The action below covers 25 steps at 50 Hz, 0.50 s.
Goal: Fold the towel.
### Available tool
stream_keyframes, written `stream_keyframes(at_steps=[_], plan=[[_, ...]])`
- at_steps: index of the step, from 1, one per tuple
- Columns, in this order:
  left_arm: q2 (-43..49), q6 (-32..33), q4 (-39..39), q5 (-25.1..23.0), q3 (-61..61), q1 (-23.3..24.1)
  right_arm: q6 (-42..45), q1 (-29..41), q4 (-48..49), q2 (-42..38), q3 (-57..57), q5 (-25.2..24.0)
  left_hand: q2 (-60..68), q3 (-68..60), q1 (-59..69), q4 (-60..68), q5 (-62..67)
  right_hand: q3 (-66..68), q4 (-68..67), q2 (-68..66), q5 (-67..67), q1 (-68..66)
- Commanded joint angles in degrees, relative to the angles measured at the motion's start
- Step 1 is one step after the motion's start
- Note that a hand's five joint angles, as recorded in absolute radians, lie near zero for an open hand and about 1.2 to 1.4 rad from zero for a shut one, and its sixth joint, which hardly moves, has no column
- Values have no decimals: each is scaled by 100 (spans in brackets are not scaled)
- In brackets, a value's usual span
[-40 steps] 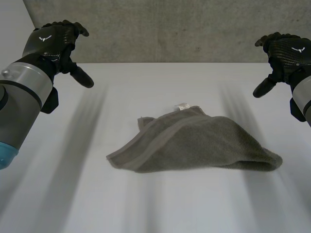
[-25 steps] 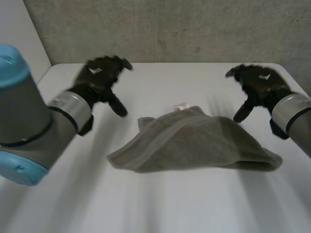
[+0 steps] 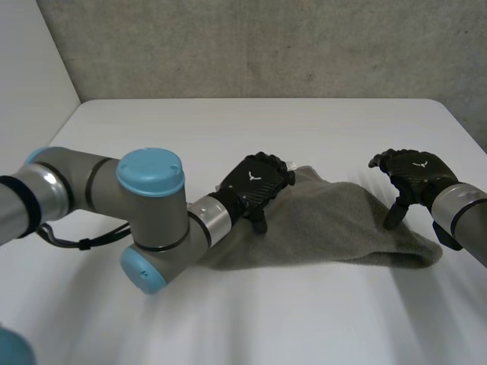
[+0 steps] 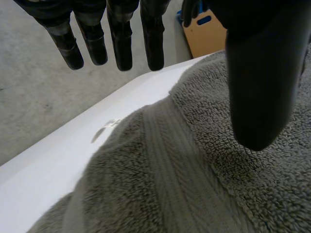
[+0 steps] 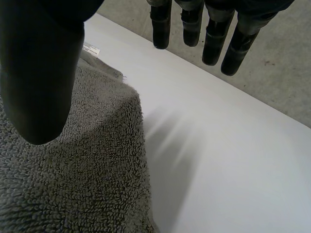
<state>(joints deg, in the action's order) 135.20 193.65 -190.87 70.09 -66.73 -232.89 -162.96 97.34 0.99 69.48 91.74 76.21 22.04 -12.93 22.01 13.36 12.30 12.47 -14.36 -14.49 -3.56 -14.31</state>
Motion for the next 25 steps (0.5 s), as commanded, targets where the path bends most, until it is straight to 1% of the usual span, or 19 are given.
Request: stream_keyframes(at_steps=[1, 5, 6, 7, 8, 9, 10, 12, 13, 14, 15, 21, 25], plan=[[506, -11, 23, -285, 476, 120, 36, 14, 24, -110, 2, -1, 415, 293, 418, -336, 389, -247, 436, 449, 356, 431], [604, -11, 14, -391, 573, 156, 63, 14, 24, -136, -7, -1, 904, 293, 907, -336, 877, -247, 436, 449, 356, 431], [639, -11, 14, -400, 625, 165, 71, 14, 24, -136, -7, -1, 1237, 293, 1240, -336, 1210, -247, 436, 449, 356, 431], [674, -11, 14, -400, 678, 165, 72, 14, 24, -145, -7, -1, 1923, 293, 1926, -336, 1896, -247, 436, 449, 356, 431], [674, -11, 14, -400, 678, 165, 72, 14, 24, -145, -7, -1, 1930, 293, 1933, -336, 1903, -247, 436, 449, 356, 431], [700, -11, 14, -382, 731, 165, 72, 14, 24, -154, -7, -1, 2962, 293, 2965, -336, 2936, -247, 436, 449, 356, 431], [700, -11, 14, -382, 731, 165, 72, 14, 24, -171, -7, -1, 2972, 293, 2976, -336, 2946, -247, 436, 449, 356, 431], [727, -11, 14, -356, 801, 165, 72, 14, 33, -180, -7, -10, 4797, 293, 4800, -336, 4771, -247, 436, 449, 356, 431], [727, -11, 14, -356, 802, 165, 72, 14, 33, -180, -7, -10, 4806, 293, 4809, -336, 4780, -247, 436, 449, 356, 431], [744, -11, 14, -347, 810, 165, 72, 14, 33, -189, -7, -10, 5472, 293, 5475, -336, 5446, -247, 436, 449, 356, 431], [762, -3, 14, -347, 810, 156, 72, 14, 33, -198, -7, -10, 5793, 293, 5796, -336, 5767, -247, 436, 449, 356, 431], [718, 24, 49, -330, 749, 94, 80, 14, 24, -224, -7, -10, 5796, 293, 5799, -336, 5770, -247, 436, 449, 356, 431], [386, 339, 67, -190, 381, 68, 72, 22, 7, -207, 11, -10, 5796, 293, 5799, -336, 5770, -247, 436, 449, 356, 431]])
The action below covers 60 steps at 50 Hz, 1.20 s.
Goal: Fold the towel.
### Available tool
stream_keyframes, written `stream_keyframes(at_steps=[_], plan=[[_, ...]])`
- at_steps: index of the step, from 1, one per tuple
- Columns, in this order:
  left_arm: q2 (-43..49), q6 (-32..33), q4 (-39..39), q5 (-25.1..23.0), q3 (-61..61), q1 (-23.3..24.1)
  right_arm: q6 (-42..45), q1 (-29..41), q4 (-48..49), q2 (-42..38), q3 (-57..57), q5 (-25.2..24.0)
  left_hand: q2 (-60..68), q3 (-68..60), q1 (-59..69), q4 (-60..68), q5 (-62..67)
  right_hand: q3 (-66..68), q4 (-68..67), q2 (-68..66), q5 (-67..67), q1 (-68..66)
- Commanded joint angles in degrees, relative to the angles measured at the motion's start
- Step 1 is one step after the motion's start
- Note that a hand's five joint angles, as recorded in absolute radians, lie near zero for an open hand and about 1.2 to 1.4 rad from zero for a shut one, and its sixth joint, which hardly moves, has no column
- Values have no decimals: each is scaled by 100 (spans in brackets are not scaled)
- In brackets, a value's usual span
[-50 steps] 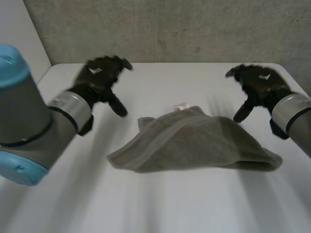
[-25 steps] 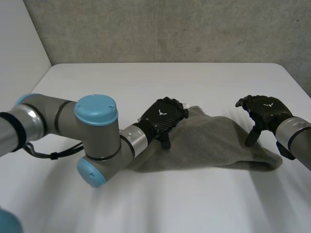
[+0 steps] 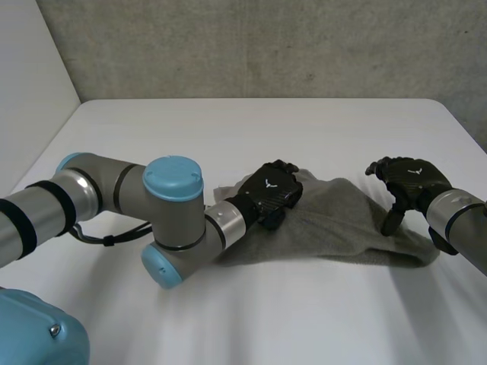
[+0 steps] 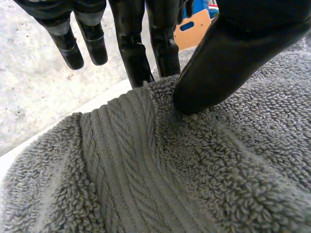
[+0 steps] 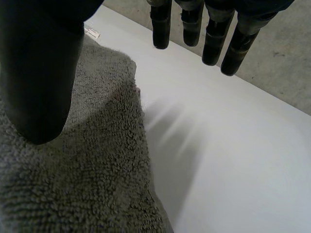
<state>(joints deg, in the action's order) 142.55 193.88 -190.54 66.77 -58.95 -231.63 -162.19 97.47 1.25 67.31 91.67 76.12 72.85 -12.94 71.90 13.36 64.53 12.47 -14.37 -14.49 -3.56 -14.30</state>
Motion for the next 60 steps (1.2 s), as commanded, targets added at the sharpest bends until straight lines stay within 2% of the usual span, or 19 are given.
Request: stream_keyframes(at_steps=[1, 6, 10, 12, 14, 17, 19, 22, 29, 30, 31, 33, 35, 38, 44, 46, 50, 57, 60], plan=[[-350, 317, 34, 143, -398, -58, -6, 17, -20, 18, 26, 0, 715, 294, 810, -336, 547, -247, 437, 449, 356, 430], [-1534, 905, 26, 529, -1607, -469, -23, 70, -29, 62, 35, 9, 715, 294, 810, -336, 547, -247, 437, 449, 356, 430], [-2201, 984, 17, 600, -2328, -742, -32, 79, -37, 115, 62, -18, 715, 294, 810, -336, 547, -247, 437, 449, 356, 430], [-2592, 993, 17, 574, -2700, -928, -67, 96, -64, 229, 79, -27, 715, 294, 810, -336, 547, -247, 437, 449, 356, 430], [-3248, 1020, -27, 521, -3470, -1470, -85, 149, -73, 282, 79, -35, 715, 294, 810, -336, 547, -247, 437, 449, 356, 430], [-3523, 1020, -27, 468, -3799, -1719, -85, 315, -81, 352, 97, -44, 715, 294, 810, -336, 547, -247, 437, 449, 356, 430], [-3926, 1037, -10, 197, -4306, -2095, -76, 420, -81, 379, 123, -70, 715, 294, 810, -336, 547, -247, 437, 449, 356, 430], [-4146, 1046, -1, -119, -4694, -2420, -59, 588, -81, 423, 184, -193, 715, 294, 810, -336, 547, -247, 437, 449, 356, 430], [-4253, 1300, 17, -261, -5064, -2940, -24, 861, -90, 432, 272, -396, 715, 294, 810, -336, 547, -247, 437, 449, 356, 430], [-4235, 1458, 34, -270, -5065, -3010, -15, 896, -116, 440, 281, -404, 134, 294, 229, -336, -34, -247, 437, 449, 356, 430], [-4235, 1459, 34, -270, -5065, -3011, -15, 896, -117, 440, 281, -405, 128, 294, 223, -336, -40, -247, 437, 449, 356, 430], [-4218, 1774, 96, -261, -5056, -3063, 46, 896, -239, 449, 264, -405, -3554, 294, -3460, -336, -3723, -247, 437, 449, 356, 430], [-4218, 1897, 113, -244, -5021, -3037, 125, 887, -396, 458, 229, -405, -4438, 294, -4343, -336, -4606, -247, 437, 449, 356, 430], [-4305, 1995, 122, -252, -4916, -2976, 362, 826, -826, 528, 167, -422, -5000, 294, -4905, -336, -5168, -247, 437, 449, 356, 430], [-4499, 1943, 105, -261, -4599, -2677, 653, 703, -1259, 730, 141, -466, -5103, 294, -5008, -336, -5271, -247, 437, 449, 356, 430], [-4473, 1829, 96, -235, -4345, -2301, 688, 642, -1277, 739, 149, -475, -5187, 294, -5092, -336, -5355, -247, 437, 449, 356, 430], [-4358, 1670, 105, -217, -4063, -1974, 759, 536, -1329, 739, 211, -545, -5137, 294, -5042, -336, -5305, -247, 437, 449, 356, 430], [-3218, 1591, 192, -191, -3116, -1359, 873, 422, -1461, 652, 360, -756, -5069, 294, -4975, -336, -5238, -247, 437, 449, 356, 430], [-2978, 1600, 316, -200, -2903, -1297, 873, 430, -1417, 581, 395, -747, -5052, 294, -4958, -336, -5221, -247, 437, 449, 356, 430]])
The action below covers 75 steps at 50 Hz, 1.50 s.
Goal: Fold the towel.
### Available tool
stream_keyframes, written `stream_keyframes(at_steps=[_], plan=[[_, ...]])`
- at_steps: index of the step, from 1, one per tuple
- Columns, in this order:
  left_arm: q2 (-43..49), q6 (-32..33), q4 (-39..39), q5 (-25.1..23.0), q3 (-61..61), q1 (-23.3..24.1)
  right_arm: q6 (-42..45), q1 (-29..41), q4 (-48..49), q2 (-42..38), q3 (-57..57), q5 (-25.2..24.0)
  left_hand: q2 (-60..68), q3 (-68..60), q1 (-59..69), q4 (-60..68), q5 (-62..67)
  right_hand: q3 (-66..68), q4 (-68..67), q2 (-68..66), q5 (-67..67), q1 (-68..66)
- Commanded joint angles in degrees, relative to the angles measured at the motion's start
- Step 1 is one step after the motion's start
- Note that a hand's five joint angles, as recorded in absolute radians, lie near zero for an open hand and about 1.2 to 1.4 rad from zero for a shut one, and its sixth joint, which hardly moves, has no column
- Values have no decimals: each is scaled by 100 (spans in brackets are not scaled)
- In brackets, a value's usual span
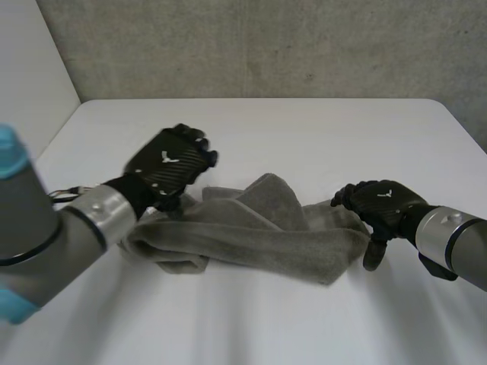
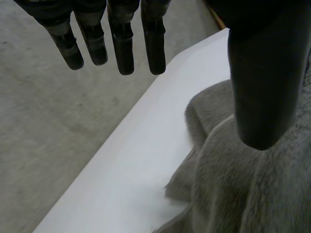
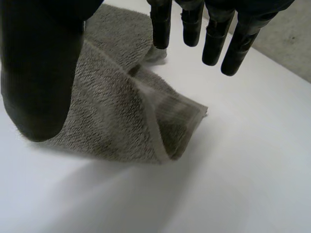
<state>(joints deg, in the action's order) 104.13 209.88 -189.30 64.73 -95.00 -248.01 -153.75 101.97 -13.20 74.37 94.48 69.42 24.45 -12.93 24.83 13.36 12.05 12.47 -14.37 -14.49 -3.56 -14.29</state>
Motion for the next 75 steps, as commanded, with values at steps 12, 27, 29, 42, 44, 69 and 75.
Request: stream_keyframes(at_steps=[12, 27, 29, 42, 44, 69, 75], plan=[[2436, 280, 1765, -22, 2249, 385, 38, -19, 151, -406, 97, -60, 107, 293, 69, -336, 347, -247, 437, 449, 356, 429], [2612, 624, 1519, 74, 2214, 402, 38, 33, 247, -731, 115, -130, 275, 293, 237, -336, 516, -247, 437, -2708, -2801, -2728], [2603, 615, 1519, 293, 2214, 411, 47, 33, 247, -731, 115, -217, 1629, 293, 1591, -336, 1870, -247, 437, -4137, -4230, -4157], [1893, 562, 1528, 611, 1749, 429, 653, -37, -191, -29, 220, -1158, 5555, 293, 5517, -336, 5795, -247, 437, -6551, -6644, -6571], [1760, 562, 1519, 602, 1642, 411, 662, -46, -306, 51, 211, -1211, 5555, 293, 5517, -336, 5795, -247, 437, -6551, -6644, -6571], [749, 554, 904, 593, 253, 191, 680, 42, -315, -98, 247, -1202, 1184, 293, 1146, -336, 1424, -247, 437, -6551, -6644, -6571], [880, 562, 895, 611, 701, 200, 680, 42, -289, -98, 264, -1202, 1099, 293, 1062, -336, 1340, -247, 437, -6551, -6644, -6571]])
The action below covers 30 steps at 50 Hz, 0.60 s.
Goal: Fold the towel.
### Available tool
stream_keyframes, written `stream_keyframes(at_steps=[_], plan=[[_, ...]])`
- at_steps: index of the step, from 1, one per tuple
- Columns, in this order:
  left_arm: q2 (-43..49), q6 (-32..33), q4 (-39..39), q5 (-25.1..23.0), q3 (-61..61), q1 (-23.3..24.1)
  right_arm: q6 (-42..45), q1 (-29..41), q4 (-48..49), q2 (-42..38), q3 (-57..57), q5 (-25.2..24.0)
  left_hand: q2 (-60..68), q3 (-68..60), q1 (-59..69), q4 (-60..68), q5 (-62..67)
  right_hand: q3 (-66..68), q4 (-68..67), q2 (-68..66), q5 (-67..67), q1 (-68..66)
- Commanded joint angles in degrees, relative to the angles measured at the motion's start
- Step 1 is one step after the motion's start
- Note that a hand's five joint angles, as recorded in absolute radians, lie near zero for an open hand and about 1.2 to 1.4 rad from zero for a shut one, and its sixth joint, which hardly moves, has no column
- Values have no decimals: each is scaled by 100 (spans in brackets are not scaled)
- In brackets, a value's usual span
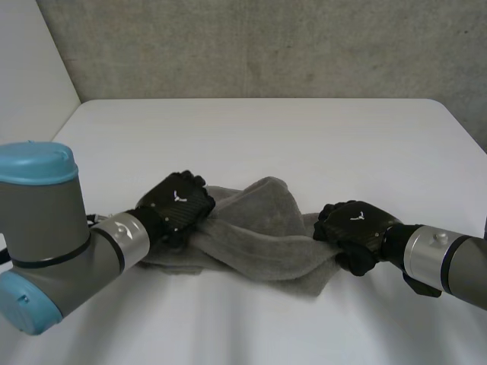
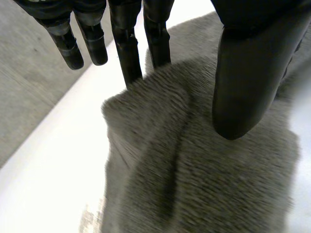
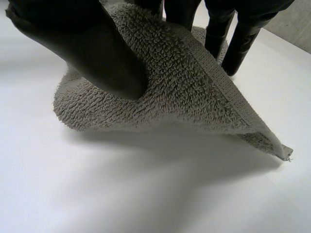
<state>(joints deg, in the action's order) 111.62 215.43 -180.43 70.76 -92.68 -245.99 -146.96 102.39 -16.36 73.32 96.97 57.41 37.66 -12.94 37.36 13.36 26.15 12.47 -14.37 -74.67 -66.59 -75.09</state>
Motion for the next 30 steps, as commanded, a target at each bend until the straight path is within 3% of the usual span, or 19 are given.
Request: stream_keyframes(at_steps=[1, 8, 17, 30], plan=[[132, 8, 8, 8, 470, -2, 0, 0, 28, 7, 23, -1, -221, 294, -192, -336, -71, -247, 437, -533, -341, -491], [904, 87, 112, 8, 1005, -2, 0, 0, 63, -28, 24, -1, -171, 294, -142, -336, -21, -247, 437, -533, -341, -491], [1019, 96, 456, -53, 1094, 16, 9, -9, 10, -37, 6, -1, 31, 294, 61, -336, 182, -247, 437, -533, -341, -491], [1371, 104, 456, -71, 1401, 24, 9, -9, 1, -45, 6, 34, -893, 294, -864, -336, -743, -247, 437, -533, -341, -491]])
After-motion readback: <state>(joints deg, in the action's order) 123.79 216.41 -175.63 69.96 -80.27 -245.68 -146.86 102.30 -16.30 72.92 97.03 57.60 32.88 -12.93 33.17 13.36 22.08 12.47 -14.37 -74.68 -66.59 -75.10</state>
